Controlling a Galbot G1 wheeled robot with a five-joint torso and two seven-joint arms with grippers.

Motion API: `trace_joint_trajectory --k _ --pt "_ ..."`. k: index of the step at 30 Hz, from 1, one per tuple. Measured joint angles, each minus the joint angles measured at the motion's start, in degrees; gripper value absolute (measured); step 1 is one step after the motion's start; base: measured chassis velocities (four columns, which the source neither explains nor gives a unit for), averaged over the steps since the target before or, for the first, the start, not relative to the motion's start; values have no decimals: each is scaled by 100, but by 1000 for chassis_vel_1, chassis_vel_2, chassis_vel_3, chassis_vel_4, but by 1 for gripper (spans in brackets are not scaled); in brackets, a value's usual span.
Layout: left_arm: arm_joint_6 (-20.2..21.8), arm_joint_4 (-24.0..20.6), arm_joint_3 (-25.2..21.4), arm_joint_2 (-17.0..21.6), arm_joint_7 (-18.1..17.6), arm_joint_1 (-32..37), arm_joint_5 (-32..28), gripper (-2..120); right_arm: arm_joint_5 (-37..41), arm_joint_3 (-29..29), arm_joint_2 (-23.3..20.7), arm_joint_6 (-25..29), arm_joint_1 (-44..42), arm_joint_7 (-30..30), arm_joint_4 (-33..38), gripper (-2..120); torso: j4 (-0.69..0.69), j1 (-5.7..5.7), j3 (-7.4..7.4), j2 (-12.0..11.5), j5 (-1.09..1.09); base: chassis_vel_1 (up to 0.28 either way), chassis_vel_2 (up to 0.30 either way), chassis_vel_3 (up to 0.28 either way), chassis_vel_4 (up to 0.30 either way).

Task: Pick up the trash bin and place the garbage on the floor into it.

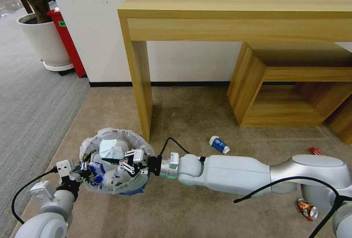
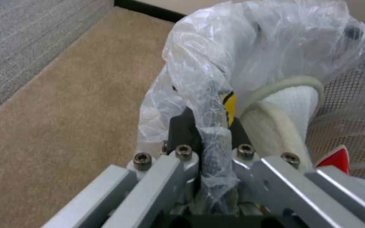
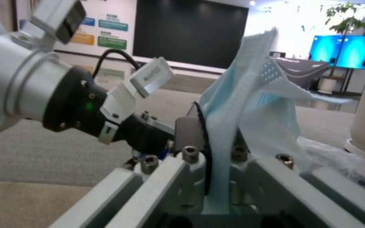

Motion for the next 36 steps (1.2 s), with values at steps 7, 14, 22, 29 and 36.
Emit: trace_joint_trajectory --k 7,14,22,29,36 --pt "-4 22 1 25 2 -5 -3 3 -40 12 7 -29 -47 11 -79 30 0 0 0 0 0 0 0 0 0" --pt "-21 63 4 25 10 -5 2 3 -142 100 -55 -32 -141 76 -57 55 0 0 0 0 1 0 0 0 0" --pt "-41 110 33 9 19 -28 34 3 -216 256 -289 -90 -204 111 79 85 0 0 0 0 1 0 0 0 0" --pt "-48 97 43 -5 21 -45 37 3 -192 62 -493 -115 -151 128 105 92 0 0 0 0 1 0 0 0 0" --pt "-52 74 61 -54 21 -70 40 3 -218 -186 -587 -123 47 129 103 89 1 0 0 0 1 0 0 0 0"
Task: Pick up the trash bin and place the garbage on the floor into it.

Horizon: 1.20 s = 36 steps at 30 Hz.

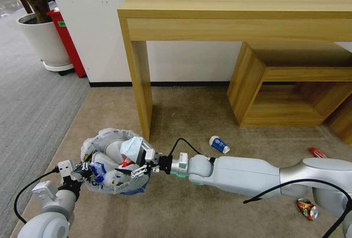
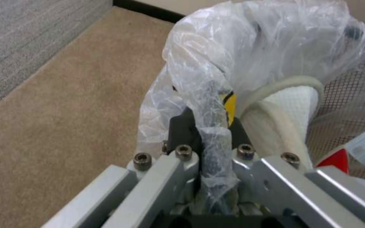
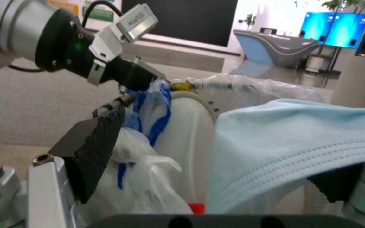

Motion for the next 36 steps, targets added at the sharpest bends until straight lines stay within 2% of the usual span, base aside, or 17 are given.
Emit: trace_joint_trajectory --k 10,23,27,36 --pt "-19 22 30 -53 35 -48 27 3 -95 -328 -183 -34 421 -13 131 83 0 0 0 0 0 0 0 0 0" --pt "-20 -19 8 -56 33 -53 -1 3 -362 -380 -436 17 406 -74 30 80 -1 0 0 0 -1 0 0 0 0" --pt "-27 -17 10 -91 39 -47 21 3 -375 -307 -423 29 397 -60 34 80 -1 0 0 0 -1 0 0 0 0" --pt "-38 8 23 -150 71 -15 110 3 -319 264 -279 -44 264 328 212 78 0 0 0 0 -2 0 0 0 0"
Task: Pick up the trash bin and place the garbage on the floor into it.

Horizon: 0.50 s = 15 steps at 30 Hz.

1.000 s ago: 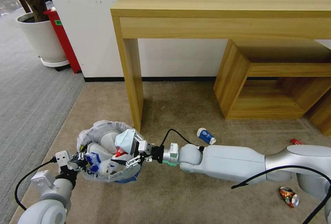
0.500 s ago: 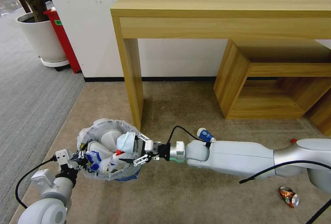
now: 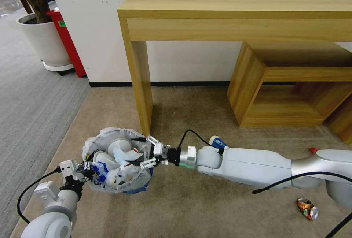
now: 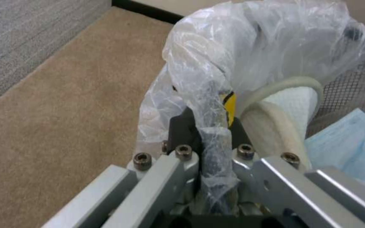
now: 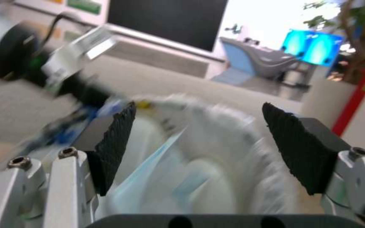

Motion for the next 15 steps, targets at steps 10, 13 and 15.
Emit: trace_joint_trajectory --k 10,13,15 --pt "-2 26 -6 -1 9 14 43 3 331 1430 -5 -619 -576 1342 677 86 0 0 0 0 1 0 0 0 0" --pt "-2 27 -6 1 9 29 57 3 364 1838 -95 -768 -715 1576 794 96 -1 0 0 0 1 0 0 0 0" --pt "-1 24 -13 9 9 41 58 3 381 2253 -243 -922 -874 1757 875 100 0 0 0 0 1 0 0 0 0"
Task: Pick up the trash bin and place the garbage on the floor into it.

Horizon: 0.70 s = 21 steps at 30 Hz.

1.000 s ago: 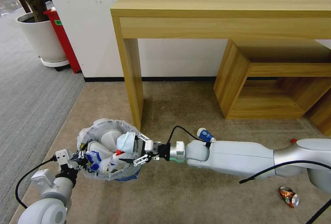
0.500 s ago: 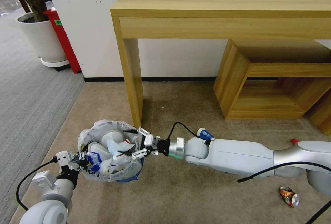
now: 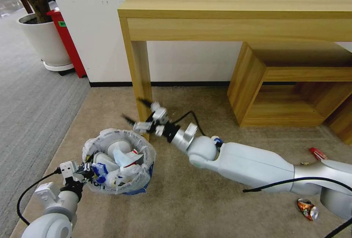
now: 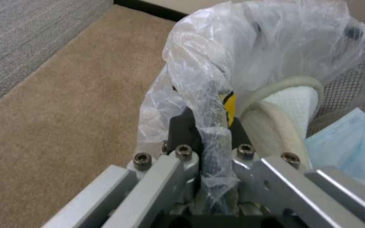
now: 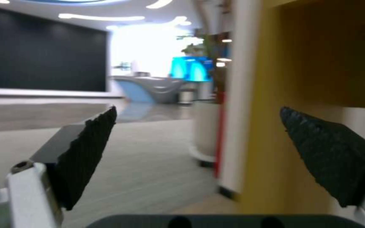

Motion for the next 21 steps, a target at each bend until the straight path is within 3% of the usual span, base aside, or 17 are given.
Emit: trace_joint_trajectory --k 9,12,21 --pt "14 -18 -28 82 -5 44 -6 3 -136 1236 -527 -573 -838 471 208 100 0 0 0 0 1 0 0 0 0" --pt "17 -28 -47 149 -8 80 -14 3 -265 2365 -1020 -874 -1841 771 451 100 -1 0 -1 1 0 0 0 0 0" --pt "33 -45 -52 181 -14 93 34 3 -839 3788 -1749 -1064 -3361 1338 678 100 -2 0 0 1 3 0 0 0 0"
